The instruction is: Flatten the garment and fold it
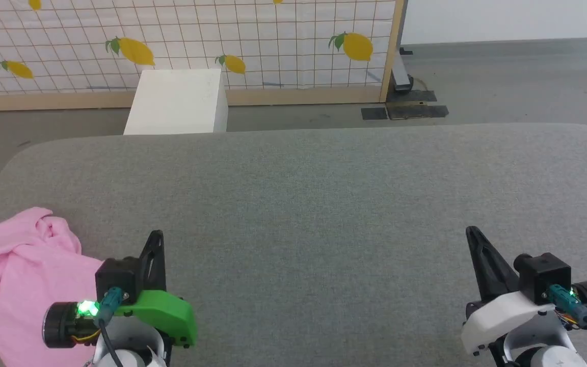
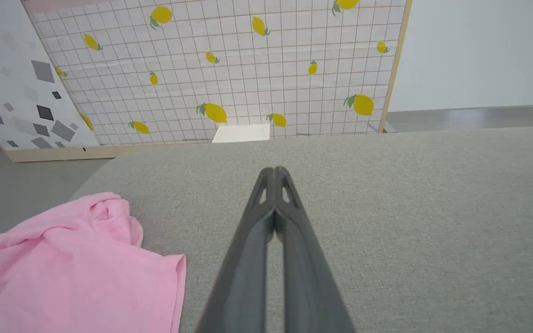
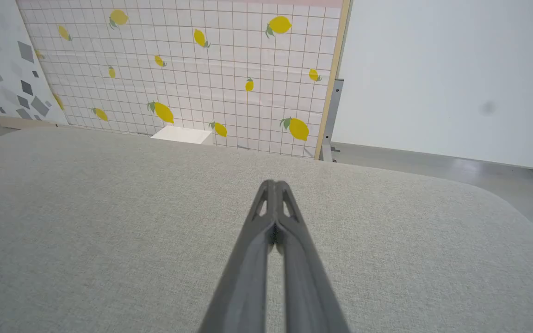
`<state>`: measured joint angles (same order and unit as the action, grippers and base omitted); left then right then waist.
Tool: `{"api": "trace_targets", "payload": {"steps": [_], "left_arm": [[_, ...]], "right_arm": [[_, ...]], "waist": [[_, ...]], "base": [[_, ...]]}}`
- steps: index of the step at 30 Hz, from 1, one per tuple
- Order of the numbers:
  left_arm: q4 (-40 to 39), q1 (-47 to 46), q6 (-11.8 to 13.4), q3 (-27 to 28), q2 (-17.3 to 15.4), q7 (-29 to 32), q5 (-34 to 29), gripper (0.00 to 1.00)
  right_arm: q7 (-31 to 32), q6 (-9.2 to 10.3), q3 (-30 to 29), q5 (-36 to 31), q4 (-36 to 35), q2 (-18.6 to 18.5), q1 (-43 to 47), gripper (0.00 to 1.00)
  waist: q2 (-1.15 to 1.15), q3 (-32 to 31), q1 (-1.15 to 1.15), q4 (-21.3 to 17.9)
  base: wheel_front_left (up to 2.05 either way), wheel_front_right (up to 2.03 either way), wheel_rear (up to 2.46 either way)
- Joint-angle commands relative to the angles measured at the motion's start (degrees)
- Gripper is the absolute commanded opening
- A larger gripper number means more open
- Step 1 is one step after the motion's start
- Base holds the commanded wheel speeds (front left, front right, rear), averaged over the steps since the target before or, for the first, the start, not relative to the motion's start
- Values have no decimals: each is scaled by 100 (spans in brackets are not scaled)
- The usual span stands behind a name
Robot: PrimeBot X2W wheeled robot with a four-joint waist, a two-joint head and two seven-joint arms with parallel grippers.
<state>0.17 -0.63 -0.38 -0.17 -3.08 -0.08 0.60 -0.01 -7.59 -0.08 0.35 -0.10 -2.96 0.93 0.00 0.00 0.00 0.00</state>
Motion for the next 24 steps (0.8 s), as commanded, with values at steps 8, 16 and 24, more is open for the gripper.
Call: {"api": "trace_targets", "payload": {"steps": [8, 16, 24], "left_arm": [[-17, 63, 38, 17, 21, 8, -60, 0], [-17, 63, 38, 17, 21, 8, -60, 0], [-17, 63, 38, 17, 21, 8, -60, 0]], "right_arm": [[1, 10, 8, -35, 10, 8, -93, 0], [1, 10, 8, -35, 10, 8, -93, 0], [1, 10, 8, -35, 10, 8, -93, 0]], "waist": [[0, 0, 0, 0], [0, 0, 0, 0], [0, 0, 0, 0]], "base": [[0, 0, 0], [0, 0, 0], [0, 0, 0]]}}
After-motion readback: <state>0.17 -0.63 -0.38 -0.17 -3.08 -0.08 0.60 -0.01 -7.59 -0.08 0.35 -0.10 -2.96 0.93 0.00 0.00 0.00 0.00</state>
